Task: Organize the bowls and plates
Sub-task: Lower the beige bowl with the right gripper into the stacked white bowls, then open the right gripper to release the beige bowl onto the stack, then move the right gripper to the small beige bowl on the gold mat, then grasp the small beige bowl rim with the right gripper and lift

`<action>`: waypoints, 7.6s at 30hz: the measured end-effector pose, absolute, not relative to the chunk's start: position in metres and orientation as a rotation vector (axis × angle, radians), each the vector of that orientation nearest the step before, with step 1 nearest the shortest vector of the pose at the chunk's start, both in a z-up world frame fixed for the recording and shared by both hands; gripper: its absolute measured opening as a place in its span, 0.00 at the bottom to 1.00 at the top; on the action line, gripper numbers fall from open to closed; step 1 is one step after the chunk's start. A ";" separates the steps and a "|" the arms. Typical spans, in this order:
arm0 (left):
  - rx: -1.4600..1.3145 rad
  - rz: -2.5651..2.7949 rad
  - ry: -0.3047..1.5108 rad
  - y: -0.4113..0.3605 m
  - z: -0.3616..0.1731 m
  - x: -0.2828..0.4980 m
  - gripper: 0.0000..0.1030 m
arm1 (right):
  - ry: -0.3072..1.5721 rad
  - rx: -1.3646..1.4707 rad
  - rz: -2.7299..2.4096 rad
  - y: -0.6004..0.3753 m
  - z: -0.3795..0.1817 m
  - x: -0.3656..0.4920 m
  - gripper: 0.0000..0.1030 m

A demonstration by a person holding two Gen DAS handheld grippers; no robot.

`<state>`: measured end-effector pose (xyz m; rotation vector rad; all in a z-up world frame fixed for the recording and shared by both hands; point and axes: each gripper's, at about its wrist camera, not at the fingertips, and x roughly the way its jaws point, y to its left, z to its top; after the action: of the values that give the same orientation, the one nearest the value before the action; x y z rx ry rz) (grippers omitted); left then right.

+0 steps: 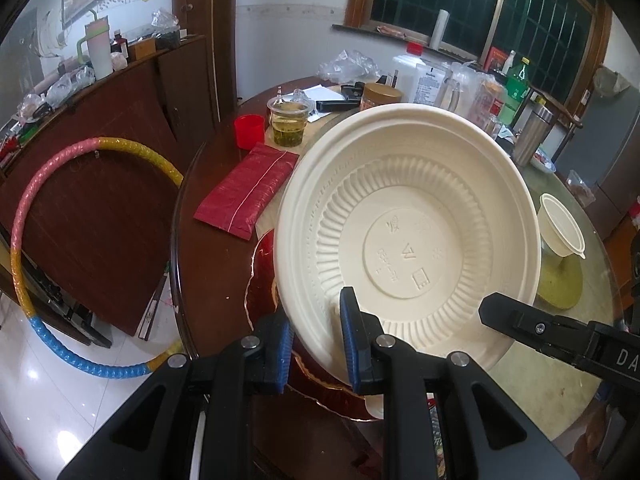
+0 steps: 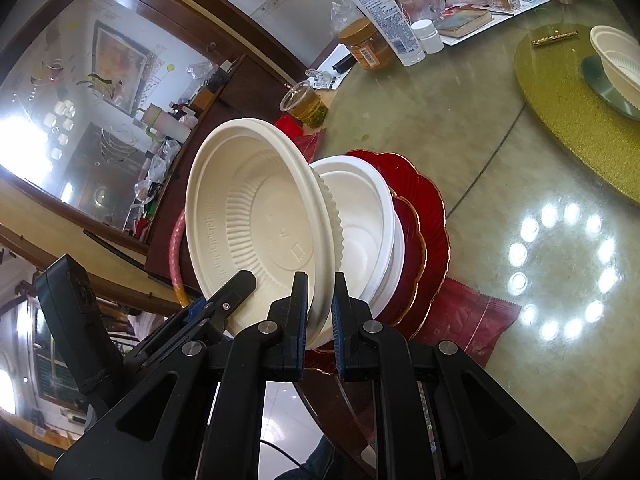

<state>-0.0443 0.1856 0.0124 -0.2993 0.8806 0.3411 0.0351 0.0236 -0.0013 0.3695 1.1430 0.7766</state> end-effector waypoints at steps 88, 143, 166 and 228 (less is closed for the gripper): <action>-0.247 0.403 0.857 0.186 0.021 -0.038 0.76 | 1.150 0.297 0.791 0.026 0.020 0.039 0.82; -0.058 0.074 0.841 -0.053 0.000 0.125 0.82 | 1.027 0.486 0.168 -0.289 -0.018 0.101 1.00; -0.177 0.105 0.882 -0.068 -0.008 0.202 0.82 | 1.061 0.658 0.213 -0.305 -0.013 0.192 1.00; -0.055 0.096 0.925 -0.097 -0.037 0.231 0.13 | 1.081 0.629 0.159 -0.296 -0.045 0.239 0.10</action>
<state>0.2312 -0.0966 -0.0366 -0.0546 0.9248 0.0961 0.2391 -0.2956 -0.0451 0.6289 1.0814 0.1595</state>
